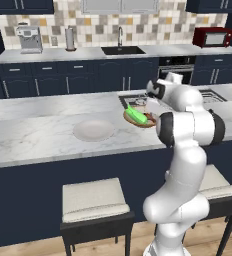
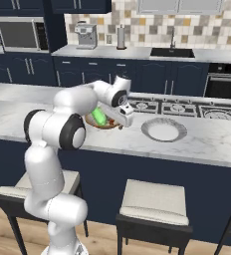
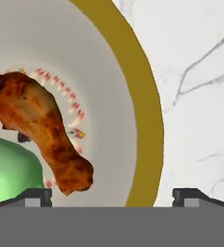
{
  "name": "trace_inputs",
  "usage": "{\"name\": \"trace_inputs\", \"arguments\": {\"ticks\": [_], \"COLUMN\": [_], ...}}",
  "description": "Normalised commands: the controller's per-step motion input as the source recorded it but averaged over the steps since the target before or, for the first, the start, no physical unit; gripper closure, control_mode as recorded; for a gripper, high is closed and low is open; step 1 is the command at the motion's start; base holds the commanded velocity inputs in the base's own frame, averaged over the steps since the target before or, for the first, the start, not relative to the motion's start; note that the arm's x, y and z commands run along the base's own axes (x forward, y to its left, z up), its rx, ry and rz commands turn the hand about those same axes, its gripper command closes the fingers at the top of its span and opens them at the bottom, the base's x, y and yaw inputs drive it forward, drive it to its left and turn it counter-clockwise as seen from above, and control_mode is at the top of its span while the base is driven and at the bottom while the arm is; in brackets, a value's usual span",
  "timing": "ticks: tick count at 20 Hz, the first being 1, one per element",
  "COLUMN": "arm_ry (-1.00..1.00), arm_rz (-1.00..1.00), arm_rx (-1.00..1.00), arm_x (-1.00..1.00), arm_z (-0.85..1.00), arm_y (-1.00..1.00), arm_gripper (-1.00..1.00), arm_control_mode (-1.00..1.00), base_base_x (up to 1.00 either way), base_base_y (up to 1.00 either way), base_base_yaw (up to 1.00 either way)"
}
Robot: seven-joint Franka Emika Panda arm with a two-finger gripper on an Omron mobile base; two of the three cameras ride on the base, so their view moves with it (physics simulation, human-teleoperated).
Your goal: Pick the chicken drumstick and corn from their plates and place them in the bowl. Then put the bowl in the fridge.
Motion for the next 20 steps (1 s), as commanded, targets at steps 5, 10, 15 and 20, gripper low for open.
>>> {"name": "trace_inputs", "arguments": {"ticks": [5, 10, 15, 20], "arm_ry": [0.00, 0.00, -0.02, -0.04], "arm_rz": [-0.13, -0.15, -0.16, -0.14], "arm_rx": [0.00, 0.00, 0.00, 0.00], "arm_x": [-0.06, -0.05, -0.05, 0.00], "arm_z": [-0.09, -0.17, -0.11, -0.03], "arm_y": [0.23, 0.15, 0.08, 0.07], "arm_gripper": [-1.00, -1.00, -1.00, 1.00], "arm_control_mode": [-1.00, -1.00, -1.00, -1.00], "base_base_x": [0.00, 0.00, 0.00, 0.00], "base_base_y": [0.00, 0.00, 0.00, 0.00], "base_base_yaw": [0.00, 0.00, 0.00, 0.00]}}
